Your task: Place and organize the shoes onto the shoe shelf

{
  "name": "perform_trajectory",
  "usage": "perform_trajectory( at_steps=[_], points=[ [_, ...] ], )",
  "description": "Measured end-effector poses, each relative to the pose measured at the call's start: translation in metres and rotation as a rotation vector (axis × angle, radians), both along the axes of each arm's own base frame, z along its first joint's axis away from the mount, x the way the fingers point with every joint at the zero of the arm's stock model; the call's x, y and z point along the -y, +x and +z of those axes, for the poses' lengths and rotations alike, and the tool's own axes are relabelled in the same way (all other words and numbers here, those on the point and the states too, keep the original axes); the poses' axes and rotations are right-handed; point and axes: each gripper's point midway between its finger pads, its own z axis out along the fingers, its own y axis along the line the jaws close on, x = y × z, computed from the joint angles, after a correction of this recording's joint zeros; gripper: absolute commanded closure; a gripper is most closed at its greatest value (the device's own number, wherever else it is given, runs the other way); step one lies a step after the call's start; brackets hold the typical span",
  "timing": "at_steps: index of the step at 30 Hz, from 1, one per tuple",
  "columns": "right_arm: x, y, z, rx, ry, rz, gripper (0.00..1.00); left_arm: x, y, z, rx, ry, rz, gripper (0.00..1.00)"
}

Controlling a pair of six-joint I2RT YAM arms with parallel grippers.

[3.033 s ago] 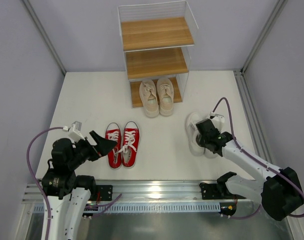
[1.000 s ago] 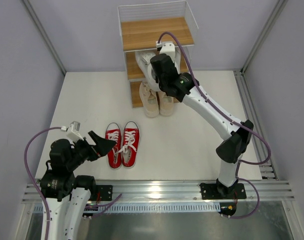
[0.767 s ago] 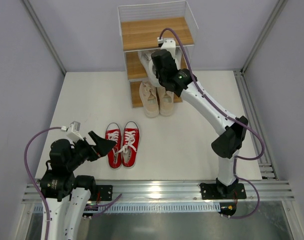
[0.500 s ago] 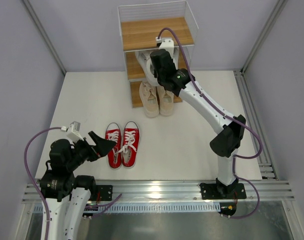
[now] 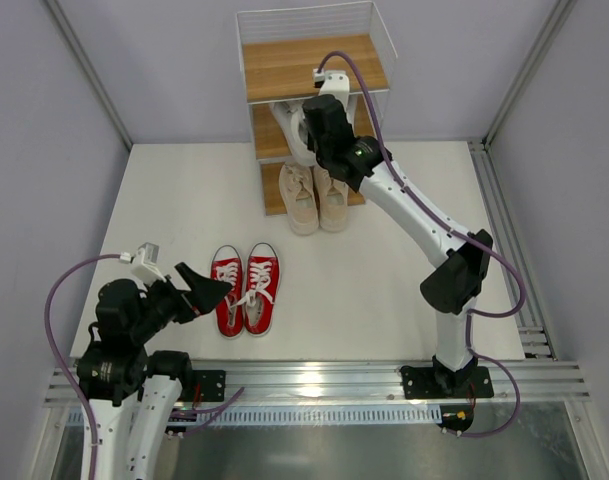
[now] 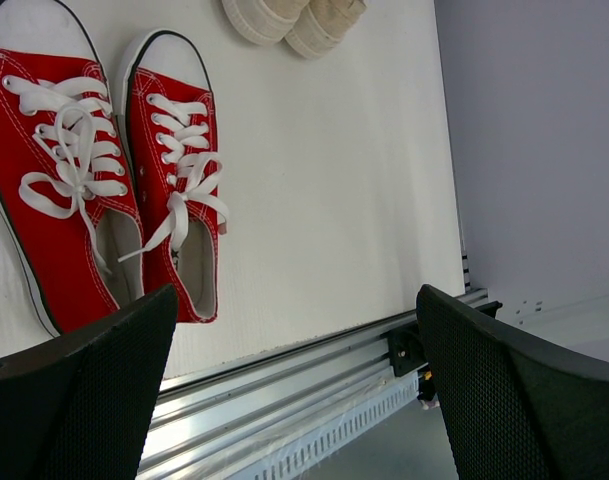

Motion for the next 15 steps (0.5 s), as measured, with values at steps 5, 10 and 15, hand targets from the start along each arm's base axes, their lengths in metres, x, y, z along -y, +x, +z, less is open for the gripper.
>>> perform_trajectory(
  at_steps=[5,10,15],
  points=[
    [-0.001,0.004,0.0,0.008,0.012,0.004,0.85,0.0,-0.001,0.001,-0.001,0.0,0.0,0.0],
    [-0.003,0.012,0.011,0.057,0.056,-0.005,0.76,0.0,-0.002,-0.001,-0.008,0.002,0.0,0.0],
    [-0.005,0.019,0.026,0.119,0.11,-0.014,0.52,-0.001,-0.002,0.0,-0.005,0.006,0.003,0.0]
  ],
)
